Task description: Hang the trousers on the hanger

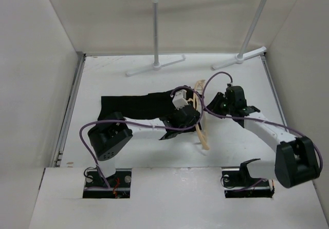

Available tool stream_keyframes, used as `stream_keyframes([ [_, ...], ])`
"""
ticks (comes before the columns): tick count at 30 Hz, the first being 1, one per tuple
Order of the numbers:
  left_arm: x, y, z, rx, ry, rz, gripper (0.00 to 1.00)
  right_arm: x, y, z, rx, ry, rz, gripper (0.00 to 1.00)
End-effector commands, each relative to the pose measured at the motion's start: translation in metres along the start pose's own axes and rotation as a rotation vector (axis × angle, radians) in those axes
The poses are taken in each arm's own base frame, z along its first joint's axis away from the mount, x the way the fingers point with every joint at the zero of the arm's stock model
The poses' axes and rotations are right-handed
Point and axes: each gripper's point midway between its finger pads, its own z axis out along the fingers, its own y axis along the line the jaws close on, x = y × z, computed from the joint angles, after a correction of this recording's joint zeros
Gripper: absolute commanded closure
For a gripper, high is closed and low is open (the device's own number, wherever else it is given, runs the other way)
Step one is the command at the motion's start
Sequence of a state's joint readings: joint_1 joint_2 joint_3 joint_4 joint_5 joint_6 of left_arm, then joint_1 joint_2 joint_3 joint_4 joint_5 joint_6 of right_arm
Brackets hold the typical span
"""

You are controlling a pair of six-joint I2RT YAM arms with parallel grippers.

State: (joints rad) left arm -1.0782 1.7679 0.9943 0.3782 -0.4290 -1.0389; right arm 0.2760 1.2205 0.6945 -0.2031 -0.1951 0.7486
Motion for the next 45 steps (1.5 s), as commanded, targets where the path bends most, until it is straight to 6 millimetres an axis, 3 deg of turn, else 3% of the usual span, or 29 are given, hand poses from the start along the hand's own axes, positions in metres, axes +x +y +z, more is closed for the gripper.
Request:
stream_keyframes([
  [1,-0.018,-0.014,0.007,0.055,-0.080,-0.094,1.00,-0.037,0.041,0.014,-0.131,-0.089,-0.069,0.59],
  [10,-0.012,0.003,0.019,0.021,-0.064,-0.118,0.99,-0.023,0.031,0.069,-0.104,0.009,-0.070,0.49],
  [18,-0.009,0.021,0.021,-0.010,-0.048,-0.123,0.99,0.016,0.026,0.086,-0.101,0.113,-0.042,0.47],
  [22,-0.010,0.027,0.021,-0.020,-0.051,-0.127,0.99,0.027,0.032,0.089,-0.155,0.160,0.010,0.57],
  [25,-0.013,0.029,0.019,-0.021,-0.055,-0.130,0.99,0.028,0.036,0.088,-0.170,0.171,0.029,0.78],
  [27,-0.014,0.029,0.018,-0.021,-0.057,-0.131,0.99,0.019,0.037,0.084,-0.177,0.145,0.037,0.87],
  [33,-0.027,0.044,0.012,-0.046,-0.082,-0.135,0.99,-0.024,0.060,0.049,-0.240,0.016,0.042,0.91],
  [41,-0.057,0.081,-0.004,-0.101,-0.127,-0.137,0.99,-0.064,0.059,0.006,-0.231,-0.100,0.064,0.93],
  [45,-0.064,0.099,-0.018,-0.137,-0.126,-0.099,0.99,-0.077,0.041,0.000,-0.180,-0.138,0.090,0.93],
])
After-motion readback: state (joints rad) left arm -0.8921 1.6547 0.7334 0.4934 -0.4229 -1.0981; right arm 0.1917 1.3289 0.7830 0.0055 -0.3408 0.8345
